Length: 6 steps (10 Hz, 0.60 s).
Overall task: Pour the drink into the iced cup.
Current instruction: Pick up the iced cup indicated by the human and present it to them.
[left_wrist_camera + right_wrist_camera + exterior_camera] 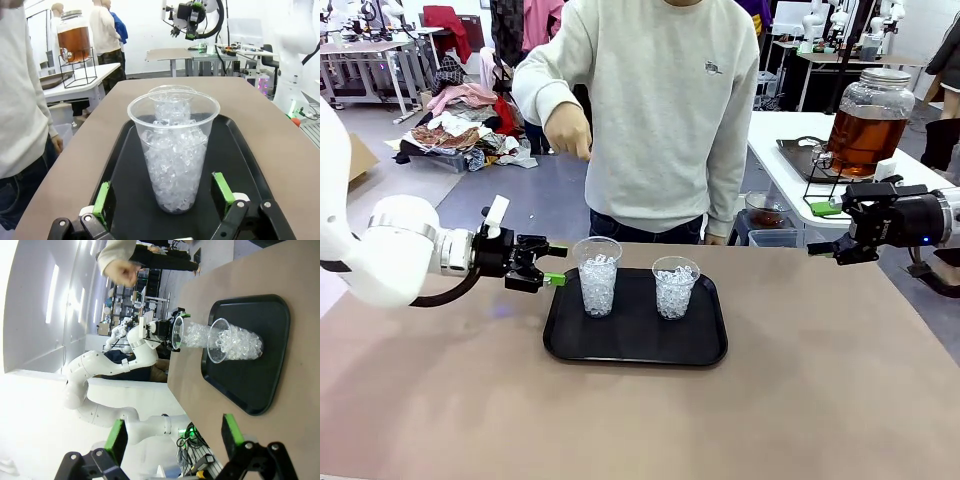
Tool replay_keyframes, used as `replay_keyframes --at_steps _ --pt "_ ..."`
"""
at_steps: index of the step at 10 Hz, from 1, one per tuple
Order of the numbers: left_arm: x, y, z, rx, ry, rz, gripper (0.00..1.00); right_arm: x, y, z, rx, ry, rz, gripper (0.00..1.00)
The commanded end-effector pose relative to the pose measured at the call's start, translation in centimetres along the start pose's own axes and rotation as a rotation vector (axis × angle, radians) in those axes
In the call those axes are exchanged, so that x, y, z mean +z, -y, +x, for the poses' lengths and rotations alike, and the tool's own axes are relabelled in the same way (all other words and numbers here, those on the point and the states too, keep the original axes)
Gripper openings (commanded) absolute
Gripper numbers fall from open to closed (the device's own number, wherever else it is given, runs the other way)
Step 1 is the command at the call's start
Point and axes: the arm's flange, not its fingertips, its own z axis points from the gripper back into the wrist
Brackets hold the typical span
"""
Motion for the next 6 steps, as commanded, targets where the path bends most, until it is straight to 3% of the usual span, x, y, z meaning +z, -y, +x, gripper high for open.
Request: replay_keyframes --at_steps 1,6 --pt "-0.1 0.1 0.0 0.009 -0.016 0.008 1.00 0.1 -0.1 -0.1 0.001 0.006 -0.002 1.00" --pt "0.0 0.4 1.1 0.065 -0.068 0.036 1.00 0.1 -0.1 -0.1 0.001 0.006 -0.002 1.00"
